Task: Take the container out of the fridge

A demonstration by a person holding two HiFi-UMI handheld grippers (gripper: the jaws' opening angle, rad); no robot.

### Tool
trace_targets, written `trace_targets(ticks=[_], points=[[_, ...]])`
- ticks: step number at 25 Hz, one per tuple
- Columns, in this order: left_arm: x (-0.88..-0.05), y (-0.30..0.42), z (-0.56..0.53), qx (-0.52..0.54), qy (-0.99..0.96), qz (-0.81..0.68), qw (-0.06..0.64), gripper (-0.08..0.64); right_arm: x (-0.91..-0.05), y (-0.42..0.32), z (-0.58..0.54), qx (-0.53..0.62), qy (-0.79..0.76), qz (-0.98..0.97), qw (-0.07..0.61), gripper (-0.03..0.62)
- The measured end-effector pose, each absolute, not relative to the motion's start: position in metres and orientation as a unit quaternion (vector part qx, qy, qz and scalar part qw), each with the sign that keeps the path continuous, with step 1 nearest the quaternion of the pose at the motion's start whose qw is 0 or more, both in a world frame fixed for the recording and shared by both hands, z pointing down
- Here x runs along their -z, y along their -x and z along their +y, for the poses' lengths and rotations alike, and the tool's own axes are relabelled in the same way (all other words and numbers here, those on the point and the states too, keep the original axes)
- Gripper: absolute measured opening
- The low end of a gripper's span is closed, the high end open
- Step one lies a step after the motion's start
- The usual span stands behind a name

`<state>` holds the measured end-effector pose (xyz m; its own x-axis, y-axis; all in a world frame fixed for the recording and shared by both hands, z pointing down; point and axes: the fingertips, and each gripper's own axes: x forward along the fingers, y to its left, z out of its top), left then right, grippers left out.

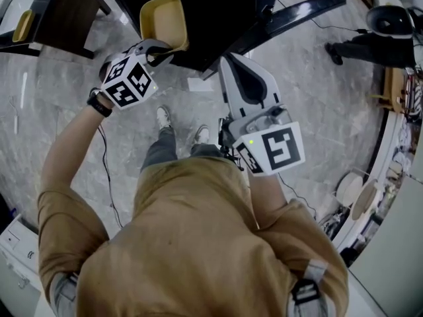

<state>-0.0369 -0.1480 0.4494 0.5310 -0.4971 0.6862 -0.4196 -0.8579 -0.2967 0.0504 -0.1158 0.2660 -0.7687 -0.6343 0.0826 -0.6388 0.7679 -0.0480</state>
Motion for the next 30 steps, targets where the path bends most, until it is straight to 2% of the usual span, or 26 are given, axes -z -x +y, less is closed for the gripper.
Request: trace_targets(ticks=[16, 30], points=[[-0.365, 0.063, -0.124, 0.323, 0.878, 0.351, 0.031, 0.014, -0.237, -0.054, -0.098, -0.024, -0.333, -0.942, 0.009, 0.0], [-0.285, 0.118, -0.111, 0.214, 0.857, 0.468, 0.023, 0.014, -0.214, -0.072, -0.095, -0.009, -0.351, -0.936, -0.004, 0.0]])
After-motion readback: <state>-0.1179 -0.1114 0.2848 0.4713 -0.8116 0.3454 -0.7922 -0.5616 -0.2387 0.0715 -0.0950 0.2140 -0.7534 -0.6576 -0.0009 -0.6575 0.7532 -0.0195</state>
